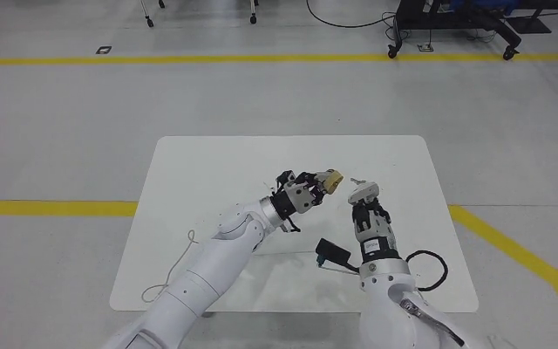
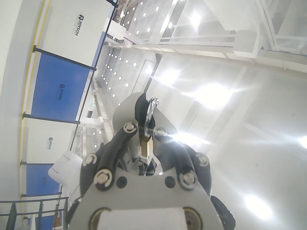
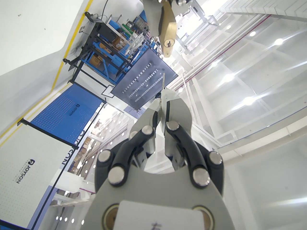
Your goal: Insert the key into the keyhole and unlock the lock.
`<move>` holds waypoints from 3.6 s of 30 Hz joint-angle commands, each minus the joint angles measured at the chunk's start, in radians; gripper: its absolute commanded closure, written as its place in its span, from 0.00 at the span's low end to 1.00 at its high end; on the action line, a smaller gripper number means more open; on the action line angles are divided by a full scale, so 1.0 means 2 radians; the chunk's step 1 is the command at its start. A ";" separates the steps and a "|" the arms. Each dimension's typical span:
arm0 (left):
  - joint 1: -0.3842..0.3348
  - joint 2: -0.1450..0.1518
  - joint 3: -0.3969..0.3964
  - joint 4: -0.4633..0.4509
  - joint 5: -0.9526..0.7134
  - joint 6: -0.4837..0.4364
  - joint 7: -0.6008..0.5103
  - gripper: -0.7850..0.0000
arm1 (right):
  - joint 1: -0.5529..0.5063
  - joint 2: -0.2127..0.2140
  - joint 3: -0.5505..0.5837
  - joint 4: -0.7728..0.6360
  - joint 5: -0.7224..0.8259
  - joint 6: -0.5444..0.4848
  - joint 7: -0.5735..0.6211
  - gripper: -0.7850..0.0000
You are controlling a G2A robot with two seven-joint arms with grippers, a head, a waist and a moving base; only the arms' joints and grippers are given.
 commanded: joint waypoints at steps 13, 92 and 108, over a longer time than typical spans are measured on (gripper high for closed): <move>0.003 -0.005 -0.011 0.002 -0.027 -0.010 -0.007 1.00 | 0.006 0.000 -0.035 0.000 0.000 0.001 0.042 1.00; 0.038 -0.027 -0.051 -0.039 0.129 -0.079 0.047 1.00 | 0.050 -0.059 -0.069 0.100 0.000 0.017 0.059 1.00; 0.045 -0.023 -0.082 -0.048 0.139 -0.098 0.018 1.00 | -0.005 -0.058 -0.045 0.025 0.000 0.007 0.048 0.00</move>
